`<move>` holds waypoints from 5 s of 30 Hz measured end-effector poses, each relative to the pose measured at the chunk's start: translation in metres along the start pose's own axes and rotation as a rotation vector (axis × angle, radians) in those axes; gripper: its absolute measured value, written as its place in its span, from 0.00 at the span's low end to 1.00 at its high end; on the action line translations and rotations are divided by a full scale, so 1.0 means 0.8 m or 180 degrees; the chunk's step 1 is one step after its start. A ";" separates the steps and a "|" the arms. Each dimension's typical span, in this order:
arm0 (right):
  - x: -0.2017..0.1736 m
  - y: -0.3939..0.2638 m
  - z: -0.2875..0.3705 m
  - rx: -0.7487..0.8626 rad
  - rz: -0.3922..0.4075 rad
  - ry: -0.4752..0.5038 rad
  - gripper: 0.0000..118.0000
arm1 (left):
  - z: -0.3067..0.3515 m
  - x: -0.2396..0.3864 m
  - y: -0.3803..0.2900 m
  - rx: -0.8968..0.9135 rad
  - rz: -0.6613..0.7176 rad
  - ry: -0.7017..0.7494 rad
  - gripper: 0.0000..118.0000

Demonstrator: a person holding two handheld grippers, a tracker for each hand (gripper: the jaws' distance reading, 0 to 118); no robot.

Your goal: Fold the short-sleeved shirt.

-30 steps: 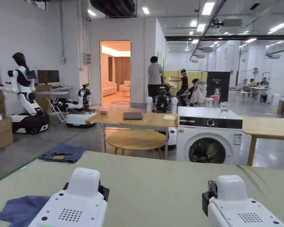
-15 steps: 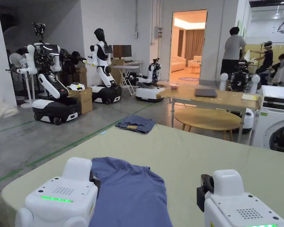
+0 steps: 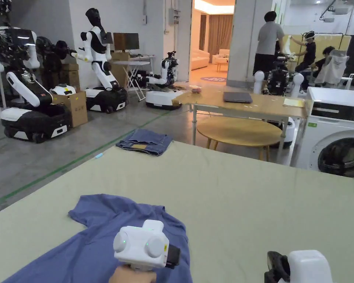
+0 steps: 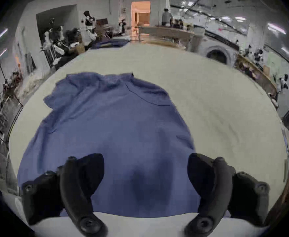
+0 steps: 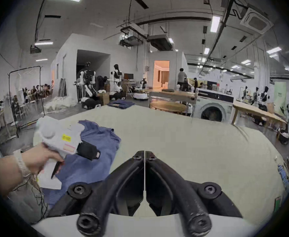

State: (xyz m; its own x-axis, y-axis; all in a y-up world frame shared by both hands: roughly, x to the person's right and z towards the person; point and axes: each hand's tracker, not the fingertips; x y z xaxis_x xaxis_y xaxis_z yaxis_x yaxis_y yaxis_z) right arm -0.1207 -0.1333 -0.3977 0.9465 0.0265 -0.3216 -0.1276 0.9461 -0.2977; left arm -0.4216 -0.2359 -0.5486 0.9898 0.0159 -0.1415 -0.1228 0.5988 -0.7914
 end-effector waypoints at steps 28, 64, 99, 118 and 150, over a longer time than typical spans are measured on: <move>0.180 0.012 0.179 0.0216 -0.0226 -0.1085 0.00 | 0.224 0.287 0.040 0.0829 -0.0879 -0.1906 0.00; 0.178 -0.029 0.211 0.0156 -0.0376 -0.1060 0.00 | 0.332 0.110 -0.153 0.1589 -0.0588 -0.0327 0.00; 0.363 -0.160 0.043 -0.1149 -0.0722 -0.1037 0.82 | 0.077 0.213 -0.066 0.0366 -0.1209 -0.0056 0.00; 0.411 -0.069 0.078 -0.0755 -0.0940 -0.0758 0.02 | 0.122 0.168 0.003 0.0976 -0.1392 0.0193 0.00; 0.496 0.188 0.067 0.0386 -0.0388 -0.1552 0.02 | 0.246 0.237 0.217 0.2289 -0.0838 0.0143 0.00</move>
State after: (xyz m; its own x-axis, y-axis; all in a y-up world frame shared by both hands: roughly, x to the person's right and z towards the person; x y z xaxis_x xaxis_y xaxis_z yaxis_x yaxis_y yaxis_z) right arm 0.2517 0.0366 -0.5215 0.9842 0.0337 0.1740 0.0002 0.9816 -0.1912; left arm -0.2411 0.0289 -0.5956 0.9741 -0.2227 -0.0381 0.2090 0.9522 -0.2228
